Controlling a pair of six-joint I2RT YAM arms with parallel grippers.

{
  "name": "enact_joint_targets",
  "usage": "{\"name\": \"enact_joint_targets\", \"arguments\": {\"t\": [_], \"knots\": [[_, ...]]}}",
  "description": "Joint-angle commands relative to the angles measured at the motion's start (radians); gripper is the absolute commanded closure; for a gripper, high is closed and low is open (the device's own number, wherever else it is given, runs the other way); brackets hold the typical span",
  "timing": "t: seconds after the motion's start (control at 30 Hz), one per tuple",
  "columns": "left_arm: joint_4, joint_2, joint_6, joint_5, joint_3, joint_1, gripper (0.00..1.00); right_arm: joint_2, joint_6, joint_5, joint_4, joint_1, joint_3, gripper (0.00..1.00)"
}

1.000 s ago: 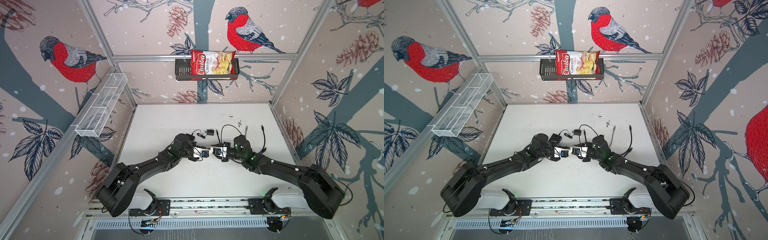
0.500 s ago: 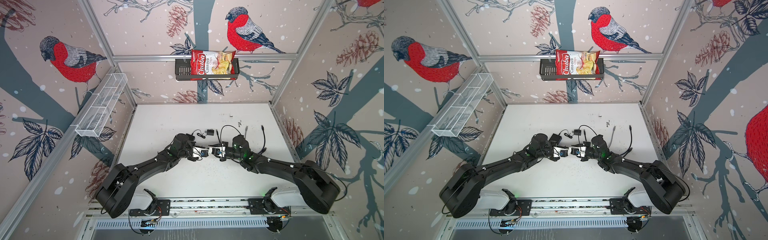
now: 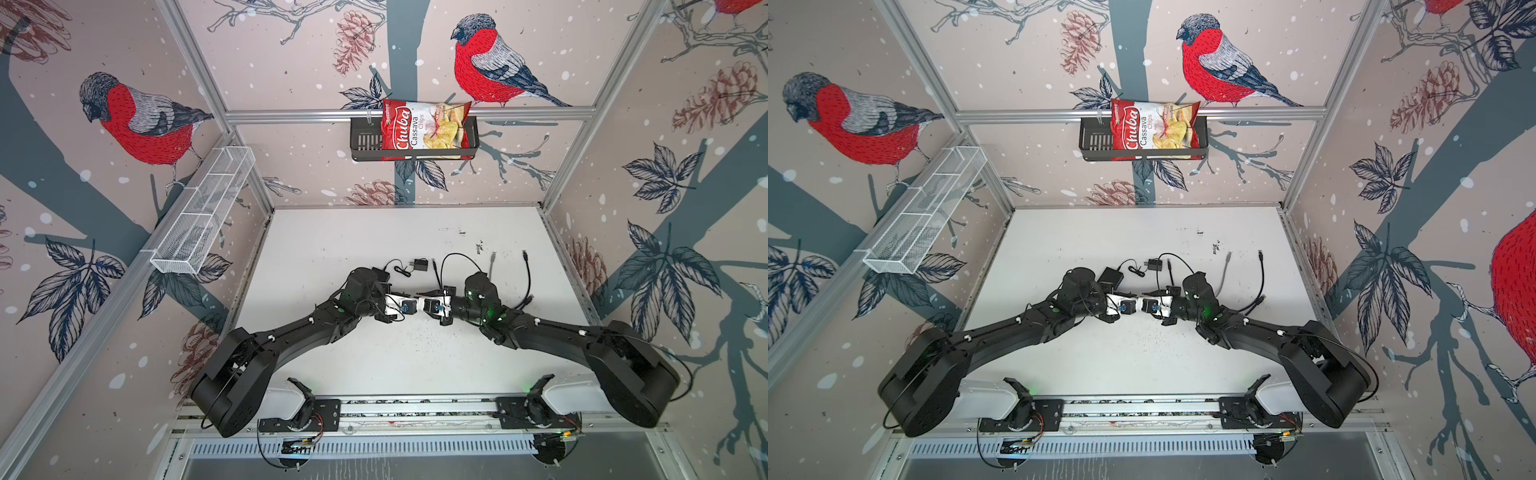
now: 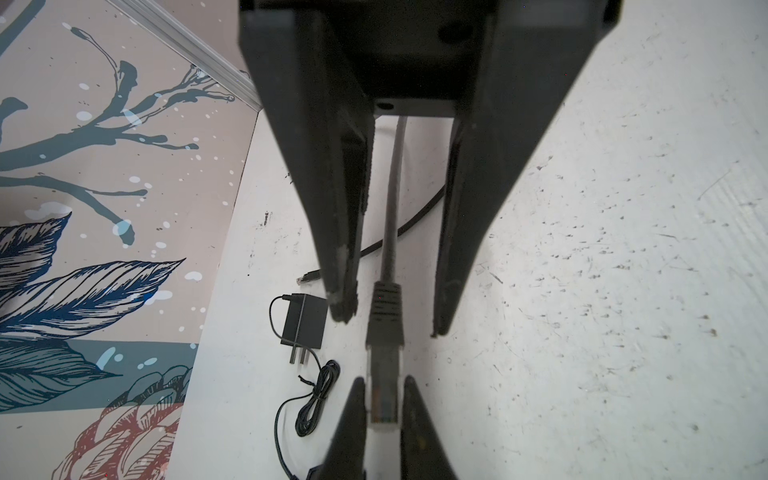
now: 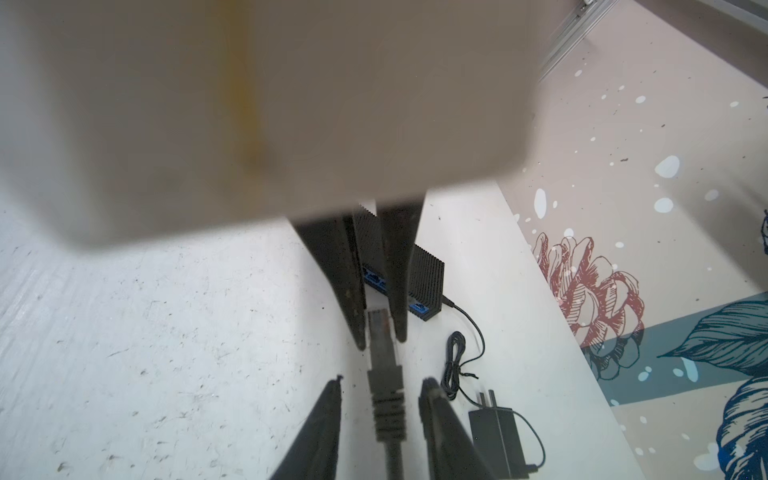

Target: Insert the plug into the switch port

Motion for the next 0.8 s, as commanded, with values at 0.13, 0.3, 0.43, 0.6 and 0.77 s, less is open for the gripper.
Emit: {"name": "enact_joint_targets", "arguments": {"t": [0.13, 0.3, 0.43, 0.6, 0.77], "knots": [[0.038, -0.015, -0.006, 0.059, -0.007, -0.001, 0.98, -0.026, 0.050, -0.040, 0.094, -0.024, -0.032, 0.65], [0.035, -0.019, -0.010, 0.070, -0.007, -0.001, 0.99, -0.023, 0.046, -0.063, 0.094, -0.027, -0.020, 0.66], [0.040, -0.026, -0.013, 0.072, -0.009, 0.000, 0.99, -0.012, 0.054, -0.070, 0.099, -0.027, -0.018, 0.66], [0.041, -0.031, -0.011, 0.068, -0.011, 0.000, 1.00, -0.005, 0.066, -0.077, 0.108, -0.027, -0.018, 0.68], [0.040, -0.031, -0.007, 0.067, -0.008, 0.000, 1.00, -0.002, 0.064, -0.080, 0.108, -0.028, -0.015, 0.72]]}}
